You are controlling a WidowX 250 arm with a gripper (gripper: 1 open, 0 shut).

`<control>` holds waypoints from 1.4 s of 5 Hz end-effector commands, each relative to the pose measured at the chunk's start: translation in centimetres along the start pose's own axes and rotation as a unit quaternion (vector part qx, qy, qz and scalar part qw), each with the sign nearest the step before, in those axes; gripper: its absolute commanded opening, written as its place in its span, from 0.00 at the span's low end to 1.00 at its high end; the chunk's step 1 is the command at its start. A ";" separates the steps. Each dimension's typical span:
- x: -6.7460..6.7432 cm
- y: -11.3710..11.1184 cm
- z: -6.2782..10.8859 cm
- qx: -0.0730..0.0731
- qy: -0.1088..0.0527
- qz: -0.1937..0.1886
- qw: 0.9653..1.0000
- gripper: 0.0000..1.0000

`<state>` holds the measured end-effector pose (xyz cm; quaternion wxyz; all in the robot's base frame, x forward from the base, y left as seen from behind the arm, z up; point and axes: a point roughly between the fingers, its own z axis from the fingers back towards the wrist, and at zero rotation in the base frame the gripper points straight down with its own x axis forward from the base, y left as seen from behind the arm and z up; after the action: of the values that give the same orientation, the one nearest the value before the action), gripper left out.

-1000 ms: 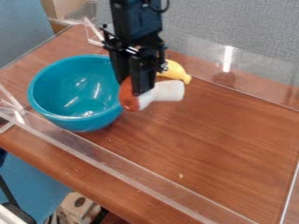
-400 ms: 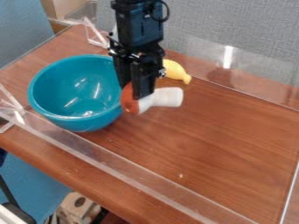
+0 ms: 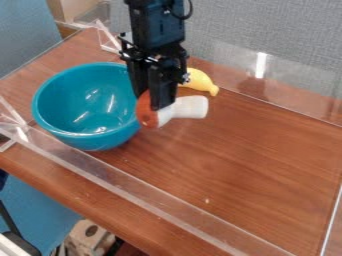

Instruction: Put the mushroom in the blue bowl

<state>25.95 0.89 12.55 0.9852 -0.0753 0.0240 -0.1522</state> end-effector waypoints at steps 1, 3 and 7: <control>0.6 -0.5 1.5 0.015 -0.033 -0.002 0.999 0.00; 0.5 -2.0 2.4 0.016 -0.037 0.018 0.999 0.00; -2.0 -0.5 0.7 0.031 -0.057 0.133 0.989 0.00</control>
<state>23.67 0.87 12.07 0.9984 -0.0533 0.0007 -0.0185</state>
